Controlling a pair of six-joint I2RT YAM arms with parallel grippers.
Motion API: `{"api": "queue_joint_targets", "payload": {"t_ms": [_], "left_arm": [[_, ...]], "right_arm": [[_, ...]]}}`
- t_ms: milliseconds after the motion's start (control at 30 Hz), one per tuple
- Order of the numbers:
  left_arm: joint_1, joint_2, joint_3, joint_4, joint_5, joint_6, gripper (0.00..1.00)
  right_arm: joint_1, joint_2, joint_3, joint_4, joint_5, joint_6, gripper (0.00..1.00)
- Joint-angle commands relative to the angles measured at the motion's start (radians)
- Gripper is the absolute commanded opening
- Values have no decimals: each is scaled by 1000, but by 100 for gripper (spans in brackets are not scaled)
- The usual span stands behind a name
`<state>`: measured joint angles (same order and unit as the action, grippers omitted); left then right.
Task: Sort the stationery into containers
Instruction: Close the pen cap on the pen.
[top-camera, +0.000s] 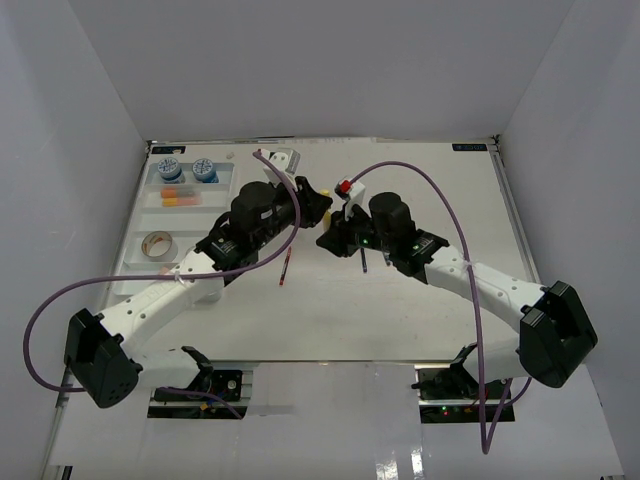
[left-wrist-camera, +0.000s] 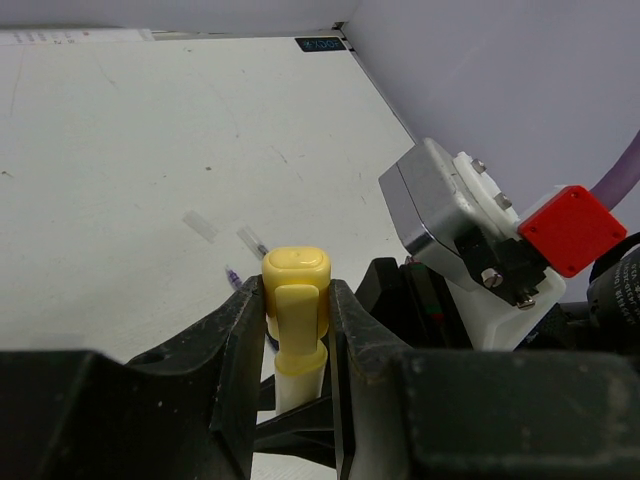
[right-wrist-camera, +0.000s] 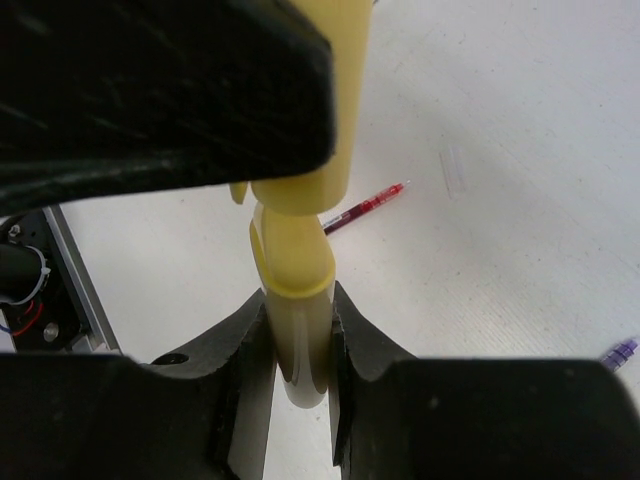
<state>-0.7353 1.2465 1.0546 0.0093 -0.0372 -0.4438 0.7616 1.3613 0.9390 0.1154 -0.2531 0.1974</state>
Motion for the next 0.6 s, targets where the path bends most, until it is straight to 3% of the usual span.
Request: {"api": "queue_joint_targets", "payload": {"t_ms": [0, 567], "left_arm": [[-9, -45, -13, 14, -9, 20, 8], [-9, -18, 15, -34, 22, 33, 7]], "right_arm": [[5, -39, 34, 64, -15, -21, 8], [-1, -54, 35, 56, 9, -41, 8]]}}
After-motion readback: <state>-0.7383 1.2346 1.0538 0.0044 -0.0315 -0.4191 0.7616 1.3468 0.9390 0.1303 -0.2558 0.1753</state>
